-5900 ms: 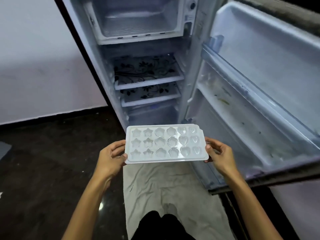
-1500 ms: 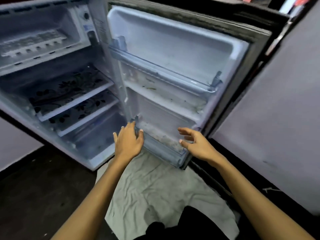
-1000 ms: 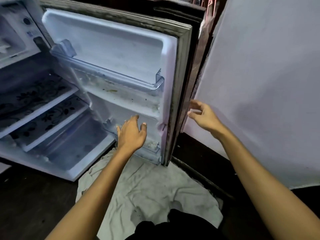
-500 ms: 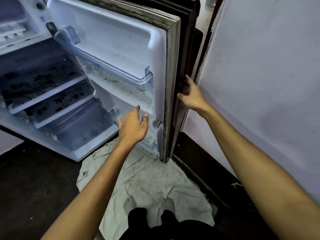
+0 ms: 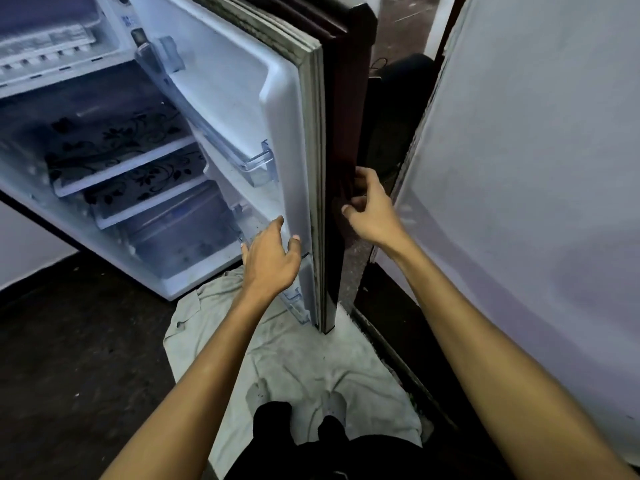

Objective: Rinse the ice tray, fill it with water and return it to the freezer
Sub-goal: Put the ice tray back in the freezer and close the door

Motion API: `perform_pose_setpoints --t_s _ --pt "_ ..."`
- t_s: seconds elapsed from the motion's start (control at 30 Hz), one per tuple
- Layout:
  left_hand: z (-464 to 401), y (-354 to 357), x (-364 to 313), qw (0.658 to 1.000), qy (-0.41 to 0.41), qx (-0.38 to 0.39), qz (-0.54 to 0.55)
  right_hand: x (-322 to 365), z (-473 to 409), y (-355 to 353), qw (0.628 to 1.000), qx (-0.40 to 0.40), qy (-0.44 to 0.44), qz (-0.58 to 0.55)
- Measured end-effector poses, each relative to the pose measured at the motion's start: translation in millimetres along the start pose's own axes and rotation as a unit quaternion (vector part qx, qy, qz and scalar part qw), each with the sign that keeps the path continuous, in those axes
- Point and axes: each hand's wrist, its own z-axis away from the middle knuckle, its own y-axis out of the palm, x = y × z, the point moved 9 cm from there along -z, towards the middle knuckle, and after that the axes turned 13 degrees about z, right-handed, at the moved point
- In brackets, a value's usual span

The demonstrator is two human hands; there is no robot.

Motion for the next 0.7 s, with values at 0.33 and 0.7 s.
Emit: perform_pose_setpoints --t_s 0.33,0.7 --pt "29.1 -44.2 53.6 0.988 -0.04 -0.104 0.108 52.4 46.9 77.4 0.983 0.135 -0.117 -0.032" --pt "53.1 -138.4 137.2 0.943 -0.128 -0.239 0.192 89.0 15.9 149.2 0.984 0.161 -0.077 0.017"
